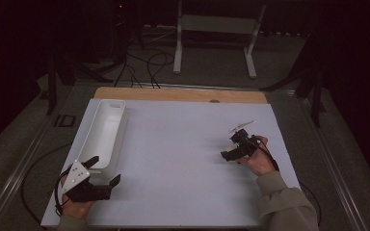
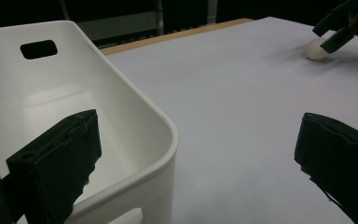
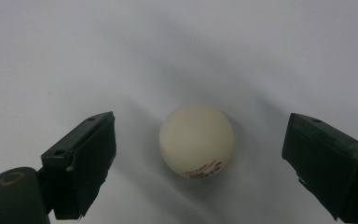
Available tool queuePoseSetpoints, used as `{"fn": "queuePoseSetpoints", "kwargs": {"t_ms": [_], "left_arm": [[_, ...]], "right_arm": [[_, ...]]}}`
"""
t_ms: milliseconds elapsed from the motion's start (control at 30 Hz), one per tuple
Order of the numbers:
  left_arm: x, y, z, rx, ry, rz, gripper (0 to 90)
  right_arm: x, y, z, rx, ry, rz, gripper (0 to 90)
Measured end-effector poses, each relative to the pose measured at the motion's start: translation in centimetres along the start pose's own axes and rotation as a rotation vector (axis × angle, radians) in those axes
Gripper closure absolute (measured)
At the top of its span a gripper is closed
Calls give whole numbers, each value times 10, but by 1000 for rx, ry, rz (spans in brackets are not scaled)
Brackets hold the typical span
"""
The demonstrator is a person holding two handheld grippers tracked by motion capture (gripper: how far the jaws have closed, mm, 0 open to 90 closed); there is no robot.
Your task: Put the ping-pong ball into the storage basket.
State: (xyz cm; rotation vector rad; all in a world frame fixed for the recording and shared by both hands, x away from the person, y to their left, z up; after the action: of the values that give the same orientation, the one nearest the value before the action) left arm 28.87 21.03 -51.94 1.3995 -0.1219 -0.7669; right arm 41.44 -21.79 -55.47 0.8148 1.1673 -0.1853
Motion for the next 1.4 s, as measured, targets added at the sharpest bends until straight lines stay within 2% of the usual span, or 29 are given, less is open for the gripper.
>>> {"fn": "queuePoseSetpoints", "kwargs": {"t_ms": [200,533,600,667,733,767,900,1400], "left_arm": [[0,0,0,-1,0,0,10],[0,0,0,0,1,1,12],[0,0,0,1,2,0,13],[0,0,0,1,3,0,14],[0,0,0,1,3,0,14],[0,0,0,1,3,1,14],[0,0,0,1,2,1,14],[0,0,0,1,3,1,15]], "right_arm": [[3,-1,0,0,-6,-14,136],[8,-2,1,-15,-32,-48,311],[9,-2,0,-17,-31,-49,326],[10,-3,0,-28,-35,-57,383],[10,-3,-1,-32,-35,-57,383],[10,-3,-1,-35,-36,-60,423],[11,-2,-2,-43,-36,-60,480],[8,-3,-5,-70,-54,-67,502]]}}
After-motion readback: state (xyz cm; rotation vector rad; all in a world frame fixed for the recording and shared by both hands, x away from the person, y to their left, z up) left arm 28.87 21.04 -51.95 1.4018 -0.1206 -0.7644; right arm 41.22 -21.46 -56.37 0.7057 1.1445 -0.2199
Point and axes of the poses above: each handheld gripper's, and its own axes: x roughly forward along the jaws, y roughly out of its top, z roughly to its right, the point moved 8 cm from there along x, roughly forward along the jaws, and after that the axes turned 13 degrees about -x, right-handed, at the moved point
